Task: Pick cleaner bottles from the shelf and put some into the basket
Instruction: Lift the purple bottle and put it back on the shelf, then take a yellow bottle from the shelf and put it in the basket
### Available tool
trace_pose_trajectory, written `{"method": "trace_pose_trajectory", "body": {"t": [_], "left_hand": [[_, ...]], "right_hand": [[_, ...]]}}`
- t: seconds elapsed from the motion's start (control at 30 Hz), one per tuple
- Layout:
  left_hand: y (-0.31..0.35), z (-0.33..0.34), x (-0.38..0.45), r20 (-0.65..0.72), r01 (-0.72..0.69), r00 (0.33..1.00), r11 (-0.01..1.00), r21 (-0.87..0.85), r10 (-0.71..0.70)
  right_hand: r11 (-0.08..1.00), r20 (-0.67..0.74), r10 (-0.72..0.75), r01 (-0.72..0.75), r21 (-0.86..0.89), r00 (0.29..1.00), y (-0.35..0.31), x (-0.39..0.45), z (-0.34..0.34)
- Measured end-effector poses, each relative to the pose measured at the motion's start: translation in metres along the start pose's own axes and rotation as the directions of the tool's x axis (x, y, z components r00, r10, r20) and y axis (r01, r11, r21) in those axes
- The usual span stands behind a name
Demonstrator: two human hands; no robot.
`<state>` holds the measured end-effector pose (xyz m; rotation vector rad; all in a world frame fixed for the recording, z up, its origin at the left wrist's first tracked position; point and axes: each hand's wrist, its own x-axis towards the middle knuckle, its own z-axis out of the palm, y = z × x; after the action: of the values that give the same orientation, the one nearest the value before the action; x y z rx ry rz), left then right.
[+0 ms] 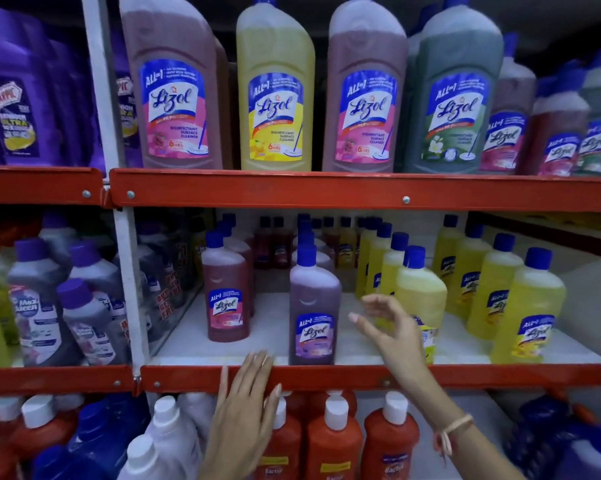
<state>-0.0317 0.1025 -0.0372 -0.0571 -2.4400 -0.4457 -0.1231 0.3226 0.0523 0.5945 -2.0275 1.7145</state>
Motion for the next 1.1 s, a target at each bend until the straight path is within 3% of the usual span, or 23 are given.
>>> {"method": "trace_pose_trajectory", "body": {"t": [0.13,0.3,0.37,0.43,0.57,0.67,0.83,0.9,0.97,1.1], "left_hand": [[0.053,0.004,0.022,-0.079,-0.155,0.986,0.986,-0.06,0.15],[0.102,0.035,0.04,-0.068,-0.254,0.966,0.964,-0.078,0.249],[0.112,0.049,0.043,-0.011,-0.249,0.968,0.964,-0.091,0.249],[0.118,0.063,0.047,0.057,-0.236,0.969,0.968,-0.085,0.241],[0.116,0.083,0.05,0.154,-0.219,0.965,0.976,0.019,0.214],[0.112,0.09,0.05,0.153,-0.234,0.962,0.972,0.028,0.227],[0.111,0.094,0.049,0.121,-0.24,0.965,0.971,0.027,0.235],[0.112,0.094,0.048,0.126,-0.226,0.967,0.974,0.033,0.22],[0.112,0.095,0.048,0.136,-0.217,0.968,0.975,0.038,0.21],[0.115,0.097,0.047,0.14,-0.183,0.974,0.983,0.017,0.179]], "right_hand": [[0.984,-0.143,-0.179,0.18,-0.006,0.973,-0.003,0.002,-0.045],[0.97,-0.334,-0.218,0.167,-0.176,0.917,0.022,0.008,-0.086],[0.974,-0.293,-0.14,0.078,-0.212,0.946,0.038,0.014,-0.096],[0.991,-0.126,0.021,-0.037,-0.129,0.992,0.052,0.023,-0.102],[0.957,0.184,0.246,-0.268,0.107,0.952,0.077,0.039,-0.095],[0.932,0.175,0.259,-0.293,0.214,0.95,0.093,0.039,-0.085],[0.95,-0.001,0.17,-0.164,0.266,0.985,0.087,0.034,-0.078],[0.984,-0.1,0.089,-0.072,0.161,0.991,0.07,0.03,-0.08],[0.996,-0.184,-0.053,0.039,-0.079,0.982,0.05,0.025,-0.085],[0.877,-0.291,-0.374,0.233,-0.42,0.881,0.021,0.011,-0.098]]}}
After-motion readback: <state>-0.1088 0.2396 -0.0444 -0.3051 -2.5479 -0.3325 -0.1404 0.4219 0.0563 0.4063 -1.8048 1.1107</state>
